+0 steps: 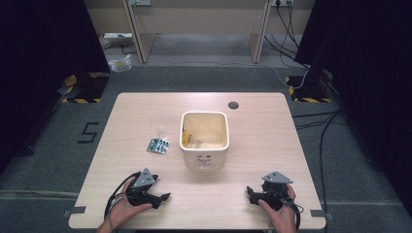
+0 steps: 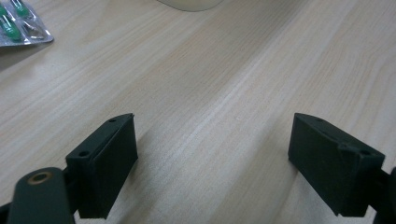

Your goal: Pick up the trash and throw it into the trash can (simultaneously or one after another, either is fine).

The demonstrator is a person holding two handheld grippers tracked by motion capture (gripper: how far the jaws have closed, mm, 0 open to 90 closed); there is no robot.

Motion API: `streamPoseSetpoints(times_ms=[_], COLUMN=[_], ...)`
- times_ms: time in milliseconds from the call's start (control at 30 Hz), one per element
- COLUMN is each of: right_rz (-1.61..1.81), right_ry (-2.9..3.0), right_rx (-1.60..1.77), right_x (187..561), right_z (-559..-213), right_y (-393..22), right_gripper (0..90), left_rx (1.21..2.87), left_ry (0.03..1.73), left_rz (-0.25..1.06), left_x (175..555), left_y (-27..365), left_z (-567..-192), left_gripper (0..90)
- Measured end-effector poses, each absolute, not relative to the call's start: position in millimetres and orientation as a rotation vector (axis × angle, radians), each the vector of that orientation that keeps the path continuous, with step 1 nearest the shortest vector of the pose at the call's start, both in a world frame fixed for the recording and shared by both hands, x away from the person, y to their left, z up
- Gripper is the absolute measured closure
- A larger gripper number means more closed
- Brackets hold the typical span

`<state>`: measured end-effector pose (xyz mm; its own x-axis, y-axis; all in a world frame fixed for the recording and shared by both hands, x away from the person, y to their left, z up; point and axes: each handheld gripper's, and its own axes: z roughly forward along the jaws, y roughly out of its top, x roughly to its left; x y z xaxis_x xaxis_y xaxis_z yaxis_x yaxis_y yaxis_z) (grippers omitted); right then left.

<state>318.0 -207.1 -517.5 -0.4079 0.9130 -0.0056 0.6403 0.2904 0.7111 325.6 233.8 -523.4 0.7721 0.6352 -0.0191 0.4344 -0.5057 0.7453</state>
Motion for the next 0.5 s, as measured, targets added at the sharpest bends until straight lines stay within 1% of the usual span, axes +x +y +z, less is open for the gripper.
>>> streamPoseSetpoints(times_ms=[267, 400, 500], right_rz=[0.893, 0.894, 0.893], right_ry=[2.155, 2.157, 2.158], right_rx=[1.390, 1.385, 1.381], right_x=[318.3, 318.8, 318.9], right_z=[-517.5, -517.5, -517.6], right_y=[-207.3, -207.5, -207.7], right_gripper=[6.8, 6.5, 6.5], left_rx=[2.175, 2.150, 2.140], left_ry=[0.797, 0.819, 0.851], left_rz=[0.315, 0.294, 0.326], left_x=[326.4, 328.4, 331.1], left_y=[234.8, 238.3, 240.3], left_z=[-523.1, -522.6, -521.8], left_gripper=[14.7, 16.4, 17.8])
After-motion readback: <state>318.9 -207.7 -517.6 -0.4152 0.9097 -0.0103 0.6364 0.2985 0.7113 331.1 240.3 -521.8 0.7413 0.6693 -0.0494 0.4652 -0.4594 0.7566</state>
